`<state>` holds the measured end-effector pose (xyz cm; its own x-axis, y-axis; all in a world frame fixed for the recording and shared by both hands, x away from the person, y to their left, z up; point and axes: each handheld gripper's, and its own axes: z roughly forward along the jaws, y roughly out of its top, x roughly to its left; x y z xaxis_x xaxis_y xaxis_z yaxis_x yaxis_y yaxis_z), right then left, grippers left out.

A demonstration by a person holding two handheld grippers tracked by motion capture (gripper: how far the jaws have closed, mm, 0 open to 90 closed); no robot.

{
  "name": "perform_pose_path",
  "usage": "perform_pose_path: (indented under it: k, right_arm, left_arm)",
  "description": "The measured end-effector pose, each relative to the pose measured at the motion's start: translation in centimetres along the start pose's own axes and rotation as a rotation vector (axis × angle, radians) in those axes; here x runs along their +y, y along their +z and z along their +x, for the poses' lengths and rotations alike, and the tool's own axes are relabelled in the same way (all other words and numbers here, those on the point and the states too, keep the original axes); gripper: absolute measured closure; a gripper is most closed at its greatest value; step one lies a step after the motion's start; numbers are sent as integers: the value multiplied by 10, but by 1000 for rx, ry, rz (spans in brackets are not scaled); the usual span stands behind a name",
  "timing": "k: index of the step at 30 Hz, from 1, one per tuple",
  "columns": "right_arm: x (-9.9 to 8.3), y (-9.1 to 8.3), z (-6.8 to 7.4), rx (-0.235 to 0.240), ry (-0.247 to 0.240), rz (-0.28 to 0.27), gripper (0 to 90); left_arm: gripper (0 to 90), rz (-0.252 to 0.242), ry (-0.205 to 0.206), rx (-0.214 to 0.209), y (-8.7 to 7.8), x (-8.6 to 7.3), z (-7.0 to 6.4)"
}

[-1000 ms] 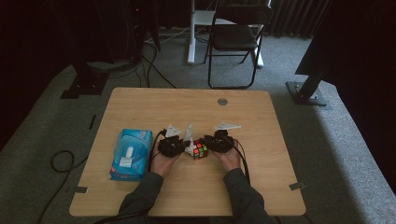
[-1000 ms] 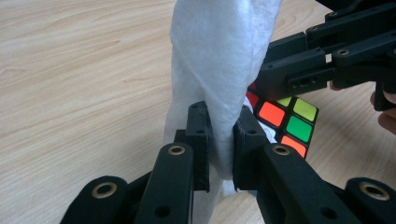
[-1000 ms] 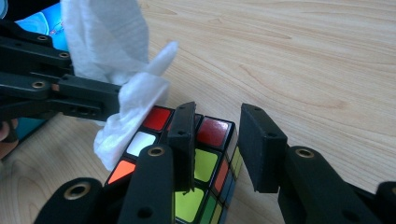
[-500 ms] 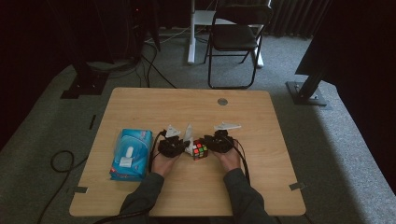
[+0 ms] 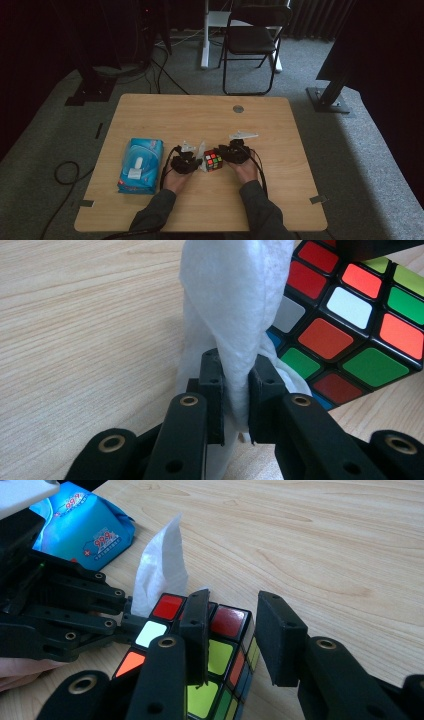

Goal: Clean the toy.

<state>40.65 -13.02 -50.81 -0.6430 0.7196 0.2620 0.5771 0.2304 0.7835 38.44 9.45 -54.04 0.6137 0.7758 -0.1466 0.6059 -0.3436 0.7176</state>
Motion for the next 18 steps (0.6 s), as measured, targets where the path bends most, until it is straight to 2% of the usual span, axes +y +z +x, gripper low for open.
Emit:
perform_pose_path:
  k: [5,11,15,18]
  right_arm:
    - [0,0,0,-1,-3,2,667]
    - [4,0,0,-20,-18,26,606]
    - [8,-1,6,-71,-53,46,600]
    - [8,-4,10,-87,-57,47,597]
  left_arm:
    - [796,0,4,3,0,0,0]
    - [785,2,2,9,0,0,0]
    - [780,3,-1,12,0,1,-1]
    - [776,4,1,13,-2,1,-1]
